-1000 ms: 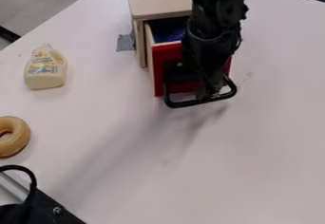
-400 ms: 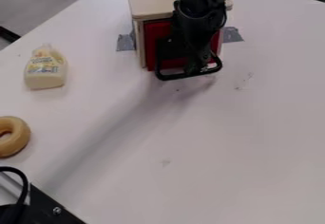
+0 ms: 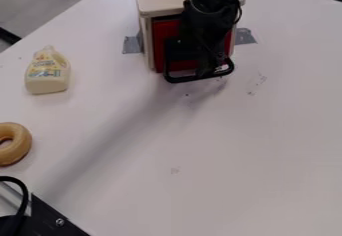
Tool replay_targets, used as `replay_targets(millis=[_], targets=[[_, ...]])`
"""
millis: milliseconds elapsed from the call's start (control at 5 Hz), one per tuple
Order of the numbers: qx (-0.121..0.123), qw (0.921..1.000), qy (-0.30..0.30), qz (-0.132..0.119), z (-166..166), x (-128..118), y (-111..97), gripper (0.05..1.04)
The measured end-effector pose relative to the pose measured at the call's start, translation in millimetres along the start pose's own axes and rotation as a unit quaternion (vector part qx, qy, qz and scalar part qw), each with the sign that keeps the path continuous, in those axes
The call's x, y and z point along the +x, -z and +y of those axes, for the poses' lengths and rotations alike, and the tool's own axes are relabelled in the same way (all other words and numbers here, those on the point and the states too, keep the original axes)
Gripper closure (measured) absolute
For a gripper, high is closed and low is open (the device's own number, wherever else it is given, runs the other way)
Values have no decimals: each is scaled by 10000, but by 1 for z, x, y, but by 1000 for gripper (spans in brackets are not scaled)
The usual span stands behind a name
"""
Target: Close the drawer
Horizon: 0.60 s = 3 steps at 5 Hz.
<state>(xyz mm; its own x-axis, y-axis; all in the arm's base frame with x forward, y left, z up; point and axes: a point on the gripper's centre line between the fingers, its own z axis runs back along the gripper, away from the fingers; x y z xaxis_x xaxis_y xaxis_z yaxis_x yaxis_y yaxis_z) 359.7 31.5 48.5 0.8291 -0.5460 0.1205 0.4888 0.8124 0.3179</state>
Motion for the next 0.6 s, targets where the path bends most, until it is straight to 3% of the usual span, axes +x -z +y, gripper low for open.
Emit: replay_targets(millis=[200, 400, 600], targets=[[-652, 9957, -473, 454, 0, -1, -14, 85], [-1080, 9899, -728, 558, -2, -2, -31, 85], [-1252, 9881, -783, 422, 1, 4, -57, 85]])
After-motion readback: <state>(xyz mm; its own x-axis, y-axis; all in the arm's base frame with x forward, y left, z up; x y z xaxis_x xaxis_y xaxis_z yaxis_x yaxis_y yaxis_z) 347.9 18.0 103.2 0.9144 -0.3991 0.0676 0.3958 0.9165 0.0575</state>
